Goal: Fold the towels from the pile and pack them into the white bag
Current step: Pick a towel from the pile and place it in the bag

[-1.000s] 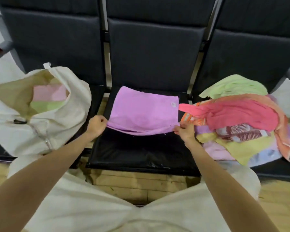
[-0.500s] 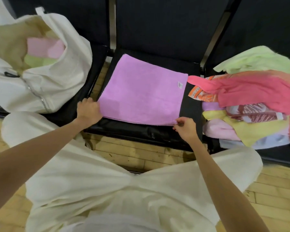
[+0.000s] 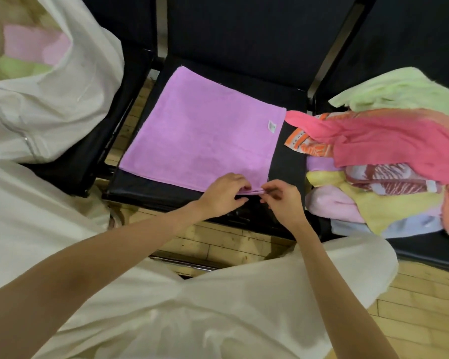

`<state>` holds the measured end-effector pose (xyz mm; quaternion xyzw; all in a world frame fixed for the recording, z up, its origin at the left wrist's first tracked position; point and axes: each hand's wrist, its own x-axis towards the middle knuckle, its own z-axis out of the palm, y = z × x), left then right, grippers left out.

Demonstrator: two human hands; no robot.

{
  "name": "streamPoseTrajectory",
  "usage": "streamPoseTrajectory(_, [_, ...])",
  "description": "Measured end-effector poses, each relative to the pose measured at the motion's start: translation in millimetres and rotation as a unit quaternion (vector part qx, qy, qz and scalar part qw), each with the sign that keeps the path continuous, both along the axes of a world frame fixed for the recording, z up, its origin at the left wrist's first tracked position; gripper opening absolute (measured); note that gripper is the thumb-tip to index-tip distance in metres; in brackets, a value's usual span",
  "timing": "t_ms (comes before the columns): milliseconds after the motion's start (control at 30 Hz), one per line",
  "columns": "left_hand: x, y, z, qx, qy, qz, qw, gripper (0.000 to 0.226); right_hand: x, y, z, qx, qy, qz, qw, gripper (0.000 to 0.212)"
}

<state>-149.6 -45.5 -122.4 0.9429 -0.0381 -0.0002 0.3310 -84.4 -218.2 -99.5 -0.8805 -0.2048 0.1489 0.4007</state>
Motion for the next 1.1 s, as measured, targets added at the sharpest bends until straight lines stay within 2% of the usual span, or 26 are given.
streamPoseTrajectory(100, [8.4, -5.7, 0.8, -0.014, -0.01, 0.017, 1.0, 0.018, 4.6, -3.5, 0.9, 0.034, -0.011, 0.016, 0.999, 0.015])
streamPoseTrajectory(200, [15.5, -4.6, 5.2, -0.017, -0.019, 0.044, 0.999, 0.015, 12.6, -4.1, -0.4, 0.12, 0.089, -0.059, 0.987, 0.016])
streamPoseTrajectory(300, [20.6, 0.0, 17.6, -0.025, -0.026, 0.065, 0.997, 0.022, 36.7, 5.8, -6.0, 0.156, 0.212, -0.22, 0.939, 0.007])
streamPoseTrajectory(333, [21.8, 2.7, 21.2, -0.033, -0.028, 0.073, 0.996, 0.022, 50.5, 10.7, -8.8, 0.166, 0.262, -0.25, 0.917, 0.01])
streamPoseTrajectory(433, [22.2, 12.9, 29.0, -0.074, -0.016, 0.091, 0.993, 0.019, 98.4, 30.6, -13.5, 0.208, 0.339, -0.272, 0.876, 0.017])
streamPoseTrajectory(633, [23.2, 28.5, 31.4, -0.213, 0.083, 0.095, 0.969, 0.025, 173.5, 70.4, -19.9, 0.135, 0.228, -0.287, 0.921, 0.01])
streamPoseTrajectory(733, [21.7, 30.7, 31.0, -0.263, 0.129, 0.098, 0.951, 0.017, 199.0, 76.7, -32.4, -0.022, 0.077, -0.27, 0.96, 0.019])
streamPoseTrajectory(800, [20.3, 30.7, 28.4, -0.281, 0.152, 0.093, 0.943, 0.023, 204.0, 81.6, -34.5, -0.114, -0.014, -0.256, 0.96, 0.023])
streamPoseTrajectory(867, [19.2, 29.3, 25.2, -0.284, 0.178, 0.077, 0.939, 0.028, 203.5, 88.1, -30.6, -0.144, -0.036, -0.259, 0.954, 0.032])
streamPoseTrajectory(967, [19.7, 24.4, 22.6, -0.263, 0.211, 0.056, 0.94, 0.032, 207.3, 93.0, -27.5, -0.179, -0.017, -0.258, 0.949, 0.043])
streamPoseTrajectory(1100, [19.9, 17.0, 20.1, -0.229, 0.235, 0.032, 0.944, 0.031, 208.8, 99.9, -30.9, -0.222, -0.011, -0.23, 0.948, 0.043])
